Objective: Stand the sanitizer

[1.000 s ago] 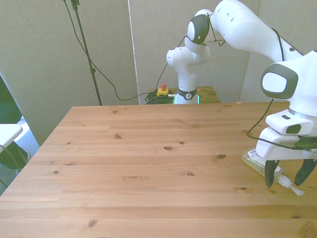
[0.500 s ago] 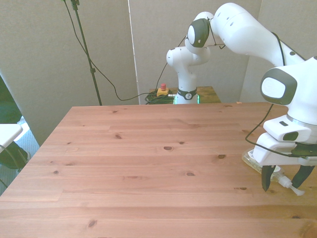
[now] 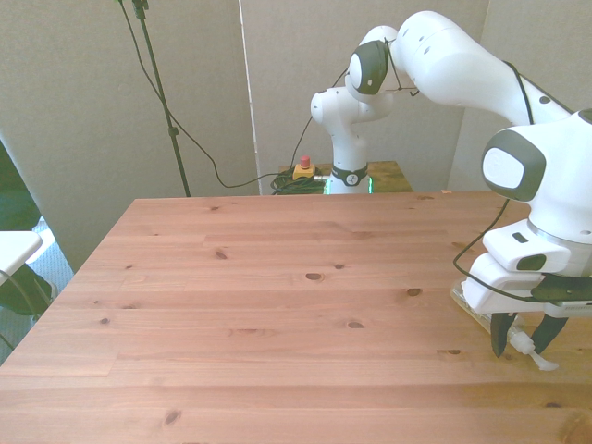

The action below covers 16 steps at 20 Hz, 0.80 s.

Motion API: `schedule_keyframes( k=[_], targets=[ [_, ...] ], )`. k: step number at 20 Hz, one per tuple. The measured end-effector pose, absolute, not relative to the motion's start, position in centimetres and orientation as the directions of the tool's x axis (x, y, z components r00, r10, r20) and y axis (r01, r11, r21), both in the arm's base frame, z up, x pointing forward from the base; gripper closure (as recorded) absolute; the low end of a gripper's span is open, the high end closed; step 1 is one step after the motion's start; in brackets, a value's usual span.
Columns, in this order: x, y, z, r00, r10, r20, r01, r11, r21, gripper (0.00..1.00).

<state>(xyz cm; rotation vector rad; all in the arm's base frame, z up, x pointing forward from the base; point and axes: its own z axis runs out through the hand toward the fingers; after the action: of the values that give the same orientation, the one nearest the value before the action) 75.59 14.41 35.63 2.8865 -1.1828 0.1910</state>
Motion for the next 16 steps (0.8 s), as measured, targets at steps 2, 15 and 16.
schedule_keyframes(
  k=[2,15,16],
  targets=[
    [75.6,13.8,35.6,0.696,-0.709,0.111,-0.712,-0.702,-0.021,1.0],
    [76.6,6.5,38.7,0.526,-0.833,0.172,-0.823,-0.55,-0.147,1.0],
    [76.3,6.4,39.7,0.509,-0.84,0.188,-0.825,-0.538,-0.174,1.0]
  ],
)
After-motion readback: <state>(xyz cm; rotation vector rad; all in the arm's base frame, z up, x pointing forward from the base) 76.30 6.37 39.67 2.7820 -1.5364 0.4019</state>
